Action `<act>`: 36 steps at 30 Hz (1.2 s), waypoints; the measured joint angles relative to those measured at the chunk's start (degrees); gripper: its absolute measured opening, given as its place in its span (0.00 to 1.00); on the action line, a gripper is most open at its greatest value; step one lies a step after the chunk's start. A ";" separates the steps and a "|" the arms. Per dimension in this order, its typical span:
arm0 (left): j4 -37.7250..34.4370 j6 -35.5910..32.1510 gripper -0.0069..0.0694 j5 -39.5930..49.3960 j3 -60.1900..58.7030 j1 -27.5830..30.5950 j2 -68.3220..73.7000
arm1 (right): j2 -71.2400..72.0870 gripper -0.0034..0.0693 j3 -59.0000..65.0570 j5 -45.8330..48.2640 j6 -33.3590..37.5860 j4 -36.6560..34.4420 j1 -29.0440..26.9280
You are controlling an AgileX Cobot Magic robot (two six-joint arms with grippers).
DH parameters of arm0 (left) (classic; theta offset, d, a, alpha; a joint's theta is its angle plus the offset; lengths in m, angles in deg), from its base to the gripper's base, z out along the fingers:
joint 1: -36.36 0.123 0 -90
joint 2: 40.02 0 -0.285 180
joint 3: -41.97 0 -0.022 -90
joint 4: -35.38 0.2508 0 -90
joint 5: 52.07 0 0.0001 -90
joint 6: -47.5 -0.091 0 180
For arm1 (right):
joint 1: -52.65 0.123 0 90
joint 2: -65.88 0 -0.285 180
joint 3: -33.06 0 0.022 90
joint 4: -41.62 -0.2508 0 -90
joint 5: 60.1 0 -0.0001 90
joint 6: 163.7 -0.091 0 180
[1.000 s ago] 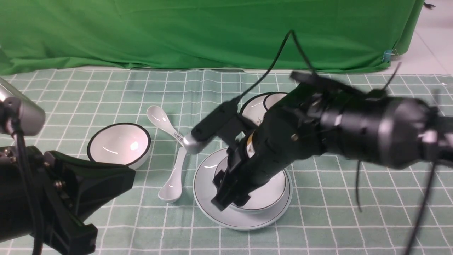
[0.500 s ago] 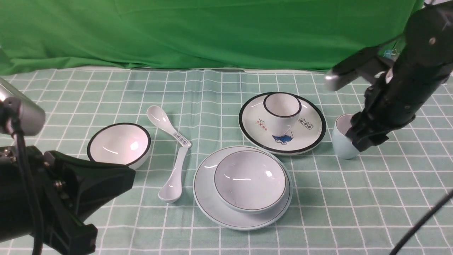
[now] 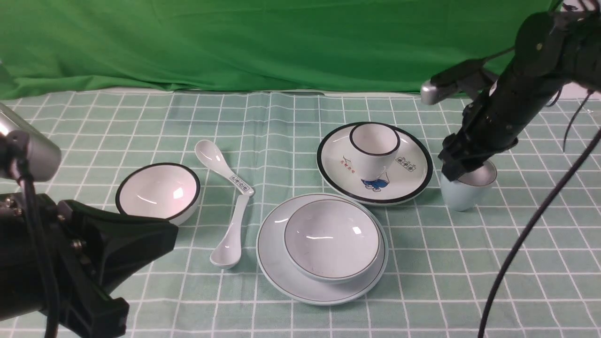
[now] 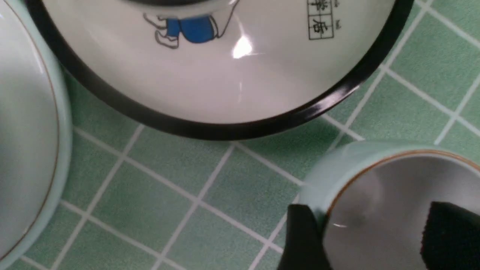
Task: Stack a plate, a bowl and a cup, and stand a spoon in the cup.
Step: Use the right arm to grab a blue teacup, then use the right arm to put the blue teacup into the blue rice bowl in the middle
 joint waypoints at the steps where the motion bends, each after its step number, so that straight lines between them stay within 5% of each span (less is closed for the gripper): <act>1: 0.00 0.00 0.11 0.00 0.00 0.00 0.00 | -0.15 0.66 0.00 0.00 0.05 0.00 0.00; 5: 0.23 0.00 0.11 0.00 0.00 0.00 0.00 | -2.52 0.52 0.00 0.26 0.45 -0.07 0.00; 11: 0.28 0.00 0.11 0.00 0.00 0.00 0.00 | -2.72 0.16 -0.04 1.54 0.62 -0.40 0.00; 18: 0.28 0.00 0.11 0.17 0.00 0.00 0.00 | 3.61 0.16 0.02 9.05 -1.43 -0.22 3.92; 28: 0.28 -0.06 0.11 0.21 0.00 0.00 0.00 | 9.51 0.16 -0.21 10.08 -3.24 -3.64 25.02; 36: 0.28 -0.06 0.11 0.21 0.00 0.00 0.00 | 3.43 0.16 -0.14 5.40 -5.07 -3.36 28.53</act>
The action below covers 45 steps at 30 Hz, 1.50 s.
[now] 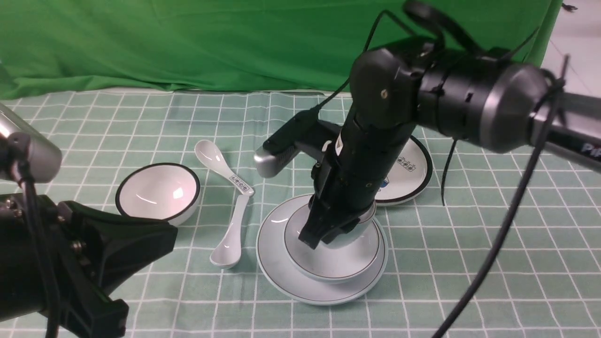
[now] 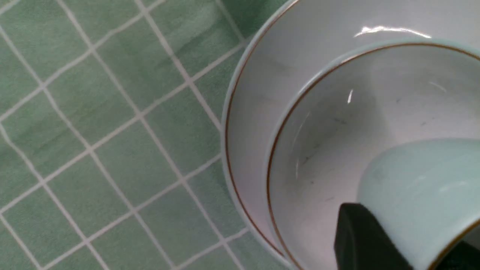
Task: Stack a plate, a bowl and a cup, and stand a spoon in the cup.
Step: Use the right arm to put the blue teacup into the blue rice bowl in the middle, then use the left arm to grab a blue soup spoon
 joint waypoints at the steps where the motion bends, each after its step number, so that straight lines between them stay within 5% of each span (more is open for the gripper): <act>1: 0.00 0.00 0.11 0.00 0.00 0.00 0.00 | -0.59 0.16 0.00 -0.36 -0.60 0.10 0.00; 11: 0.00 0.00 0.11 0.00 0.00 0.00 0.00 | -2.47 0.18 0.05 -3.16 -1.62 0.17 0.00; 22: 0.00 0.06 0.11 0.00 0.00 0.00 0.00 | -2.72 0.46 0.05 -3.49 -2.53 0.23 0.00; 35: 0.00 1.59 0.11 2.83 0.08 0.00 4.03 | 8.88 0.47 -2.71 3.55 -2.73 0.73 0.00; 45: 0.09 3.31 0.11 6.88 9.25 -0.56 20.02 | 31.53 0.42 13.85 5.81 -11.74 14.08 0.00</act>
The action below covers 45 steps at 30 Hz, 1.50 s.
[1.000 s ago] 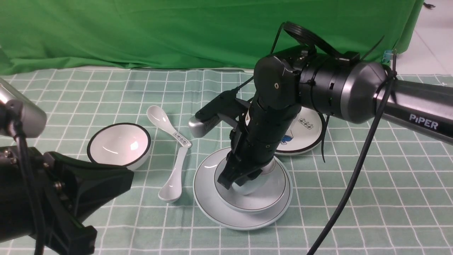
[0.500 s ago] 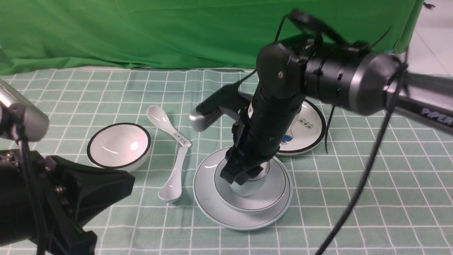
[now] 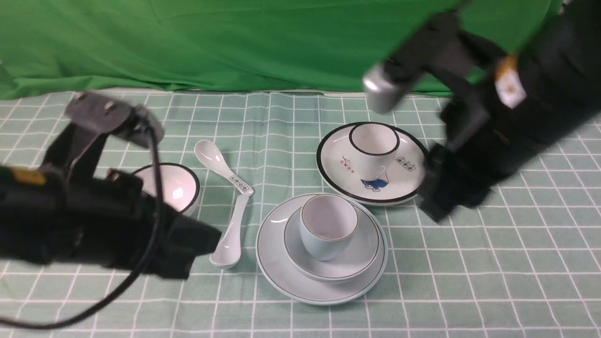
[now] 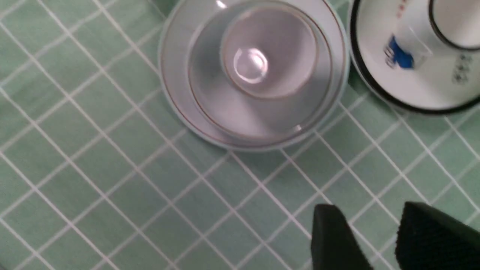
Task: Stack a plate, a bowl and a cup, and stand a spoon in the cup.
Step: Use the left arm to grab a blue soup spoon
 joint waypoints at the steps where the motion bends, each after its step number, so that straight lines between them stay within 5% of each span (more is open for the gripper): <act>1: 0.72 0.95 0.10 0.00 1.51 -0.88 2.40 | 4.39 0.35 4.45 -1.23 -1.72 1.85 0.00; 6: 9.88 9.82 0.09 0.31 7.51 -8.65 11.06 | 16.53 0.15 17.56 -5.94 -7.06 5.02 0.00; 14: 28.58 30.96 0.12 5.23 20.10 -9.23 28.93 | 27.76 0.11 27.50 -9.64 -8.85 5.40 0.00; 32: 33.86 32.35 0.54 8.04 37.81 -3.61 55.44 | 28.80 0.15 28.15 -10.71 -8.89 5.51 0.00; 43: 34.08 32.28 0.52 3.96 38.22 -3.61 58.92 | 28.80 0.16 28.15 -10.60 -8.89 5.30 0.00; 45: 34.38 32.21 0.37 3.90 38.22 -3.40 58.91 | 28.80 0.17 28.15 -10.31 -8.89 5.12 0.00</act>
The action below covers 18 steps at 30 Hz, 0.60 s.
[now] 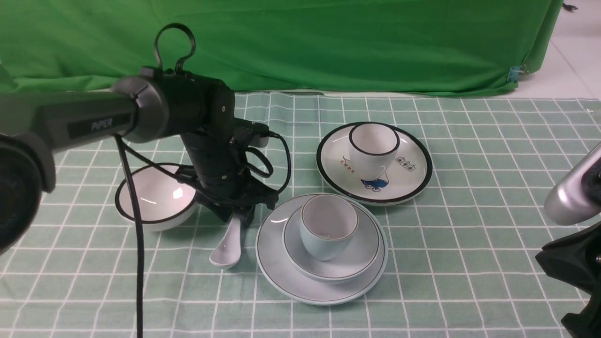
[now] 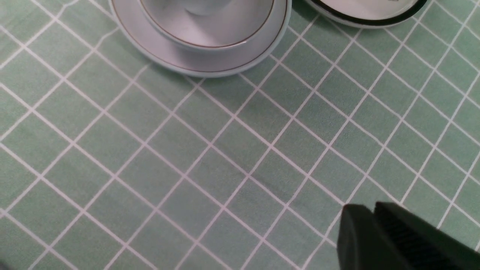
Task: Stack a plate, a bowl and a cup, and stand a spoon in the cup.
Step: Use the left arm to grab a blue soup spoon, then use the left arm to put the blue soup spoon into the blue teacup in the middle
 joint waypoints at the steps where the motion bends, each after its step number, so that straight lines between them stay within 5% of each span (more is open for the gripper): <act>1: -0.07 0.00 0.34 -0.01 0.00 -0.01 0.00 | 0.00 0.17 0.00 0.07 0.00 -0.07 0.00; 3: -0.24 -0.08 0.23 -0.14 0.00 -0.01 0.00 | 0.00 0.17 0.00 0.51 0.00 -0.14 0.00; 11: -3.45 -1.40 0.23 -1.01 -0.95 -1.11 -5.83 | 1.20 0.17 0.05 2.04 0.00 -0.14 0.00; 13: -4.42 -2.81 0.23 -5.19 -3.86 -2.55 -13.60 | 2.39 0.17 0.05 2.23 -0.43 -0.14 0.00; 18: -8.91 -5.80 0.23 -31.48 -20.87 -8.11 -30.19 | 5.51 0.17 0.05 2.18 -2.07 -0.14 0.00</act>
